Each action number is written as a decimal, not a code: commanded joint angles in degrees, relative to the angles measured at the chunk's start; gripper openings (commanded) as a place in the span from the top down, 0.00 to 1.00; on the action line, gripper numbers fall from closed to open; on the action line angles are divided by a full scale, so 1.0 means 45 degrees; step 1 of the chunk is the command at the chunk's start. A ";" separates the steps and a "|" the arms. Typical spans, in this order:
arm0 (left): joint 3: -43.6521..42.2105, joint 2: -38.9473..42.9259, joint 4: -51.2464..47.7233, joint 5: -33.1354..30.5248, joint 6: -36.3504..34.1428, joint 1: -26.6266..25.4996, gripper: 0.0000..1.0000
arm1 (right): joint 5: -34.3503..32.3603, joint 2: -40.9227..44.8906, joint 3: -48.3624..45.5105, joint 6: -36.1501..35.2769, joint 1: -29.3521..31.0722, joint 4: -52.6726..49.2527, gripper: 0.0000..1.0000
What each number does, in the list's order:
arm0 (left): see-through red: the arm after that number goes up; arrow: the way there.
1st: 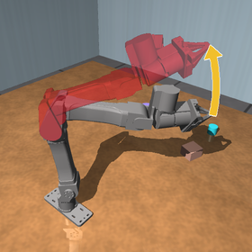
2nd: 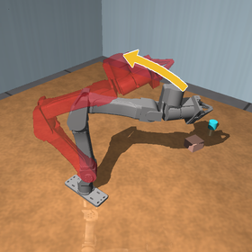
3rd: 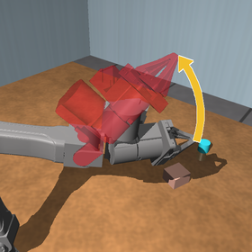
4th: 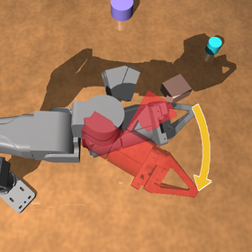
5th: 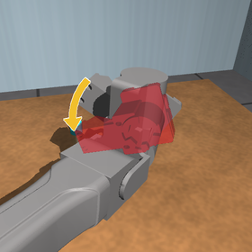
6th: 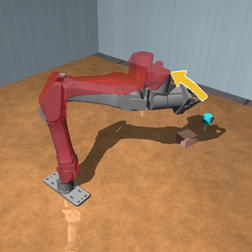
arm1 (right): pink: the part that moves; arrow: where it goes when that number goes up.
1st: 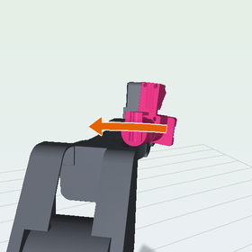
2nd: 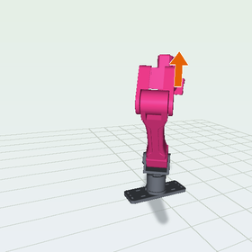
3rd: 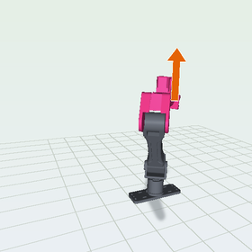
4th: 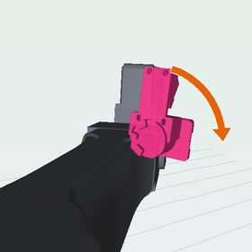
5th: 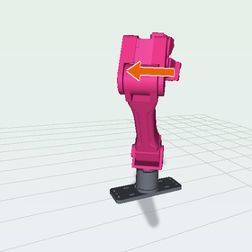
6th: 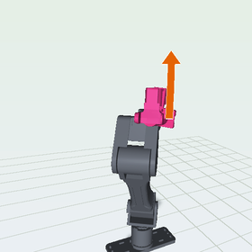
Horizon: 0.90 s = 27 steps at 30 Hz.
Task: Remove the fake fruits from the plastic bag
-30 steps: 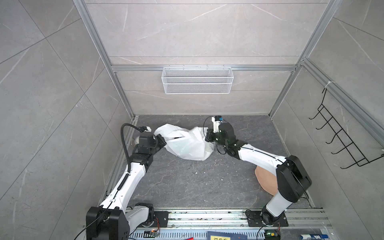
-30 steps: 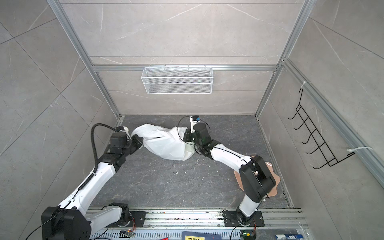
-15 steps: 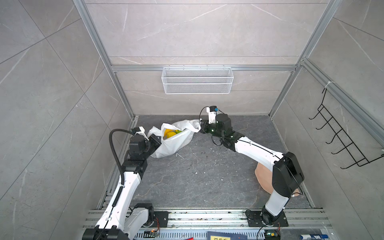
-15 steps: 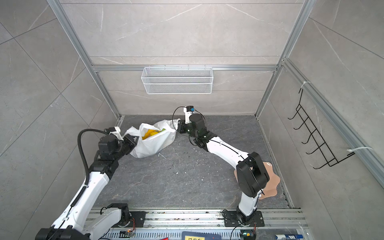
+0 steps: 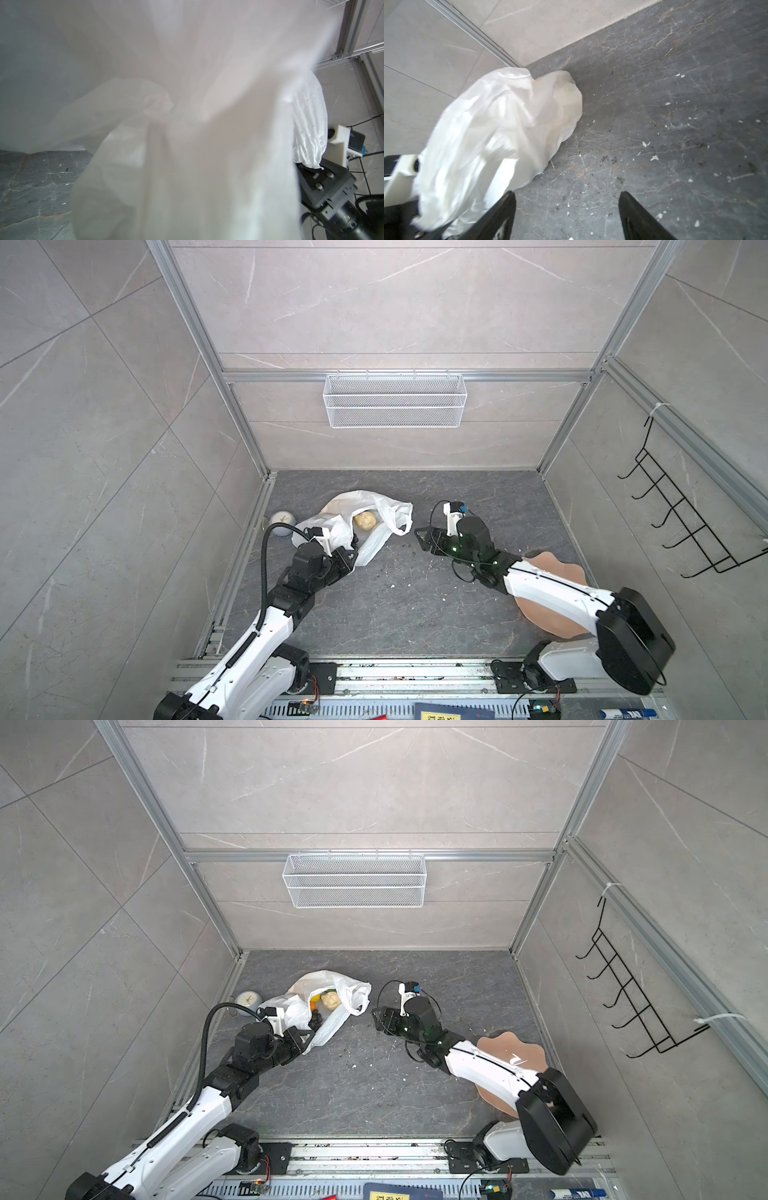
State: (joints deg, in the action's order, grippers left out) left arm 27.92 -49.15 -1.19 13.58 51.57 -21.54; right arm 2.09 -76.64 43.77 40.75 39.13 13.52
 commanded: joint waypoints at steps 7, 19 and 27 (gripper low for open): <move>-0.0353 0.0195 0.1354 -0.0245 0.0393 -0.0709 1.00 | -0.0422 -0.2417 0.0607 0.2514 0.3030 0.3531 0.18; -0.1024 0.1057 0.1210 -0.0441 0.0727 -0.1248 1.00 | -0.0602 -0.6009 0.3352 0.2889 0.2772 0.3596 0.43; 0.0739 0.1582 -0.3258 -0.2325 -0.0872 -0.1229 0.77 | -0.1074 -0.5771 0.2095 0.2569 0.2556 0.3466 0.99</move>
State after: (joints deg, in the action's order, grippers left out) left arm 25.58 -43.94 -5.48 9.23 52.05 -27.03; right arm -1.48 -103.72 56.36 53.19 51.16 28.64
